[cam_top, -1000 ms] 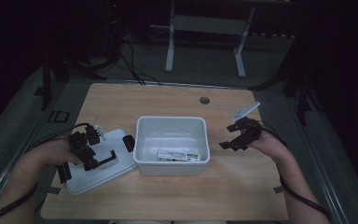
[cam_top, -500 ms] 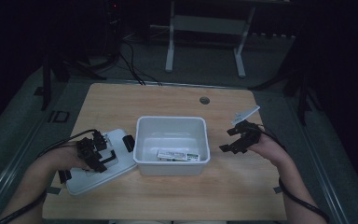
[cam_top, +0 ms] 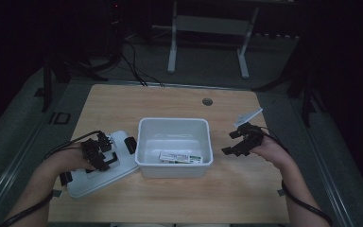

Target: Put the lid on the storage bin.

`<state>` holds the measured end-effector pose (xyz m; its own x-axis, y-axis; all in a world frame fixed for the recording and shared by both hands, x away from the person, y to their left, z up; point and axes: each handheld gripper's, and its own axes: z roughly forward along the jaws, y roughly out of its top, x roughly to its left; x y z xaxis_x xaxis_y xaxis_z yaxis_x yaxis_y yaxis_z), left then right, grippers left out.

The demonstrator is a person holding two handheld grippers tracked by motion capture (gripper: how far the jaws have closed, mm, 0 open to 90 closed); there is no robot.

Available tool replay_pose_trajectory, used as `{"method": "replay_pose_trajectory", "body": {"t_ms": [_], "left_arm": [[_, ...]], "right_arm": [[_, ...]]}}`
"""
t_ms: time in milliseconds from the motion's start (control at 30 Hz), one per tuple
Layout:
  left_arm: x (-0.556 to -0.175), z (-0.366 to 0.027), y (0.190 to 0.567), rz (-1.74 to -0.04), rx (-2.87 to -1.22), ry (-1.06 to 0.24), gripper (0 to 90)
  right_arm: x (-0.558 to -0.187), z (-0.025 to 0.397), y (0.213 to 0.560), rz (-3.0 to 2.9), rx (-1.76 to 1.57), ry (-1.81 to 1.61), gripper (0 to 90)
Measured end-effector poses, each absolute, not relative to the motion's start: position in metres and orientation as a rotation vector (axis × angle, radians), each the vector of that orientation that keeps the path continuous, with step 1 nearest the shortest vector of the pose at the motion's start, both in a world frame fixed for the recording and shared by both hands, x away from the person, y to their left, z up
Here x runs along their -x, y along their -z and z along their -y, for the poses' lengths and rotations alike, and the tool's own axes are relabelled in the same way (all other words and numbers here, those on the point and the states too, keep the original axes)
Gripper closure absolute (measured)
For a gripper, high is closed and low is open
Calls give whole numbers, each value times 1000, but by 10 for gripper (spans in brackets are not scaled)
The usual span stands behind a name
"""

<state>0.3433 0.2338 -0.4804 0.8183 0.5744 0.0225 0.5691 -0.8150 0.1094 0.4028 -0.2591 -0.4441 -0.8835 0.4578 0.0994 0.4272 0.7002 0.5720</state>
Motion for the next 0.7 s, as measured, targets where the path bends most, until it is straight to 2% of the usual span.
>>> {"method": "replay_pose_trajectory", "body": {"t_ms": [100, 333, 533, 700], "left_arm": [[-346, -236, 475, -946, -2894, -94, 576], [-349, -241, 466, -984, -2872, -136, 575], [-346, -233, 480, -931, -2938, -101, 517], [-346, -231, 485, -909, -2970, -125, 537]], "right_arm": [[-403, 261, 443, -2846, -747, -947, 166], [-403, 265, 443, -2842, -764, -965, 167], [-403, 266, 445, -2847, -767, -969, 167], [-403, 266, 446, -2851, -772, -967, 168]]}}
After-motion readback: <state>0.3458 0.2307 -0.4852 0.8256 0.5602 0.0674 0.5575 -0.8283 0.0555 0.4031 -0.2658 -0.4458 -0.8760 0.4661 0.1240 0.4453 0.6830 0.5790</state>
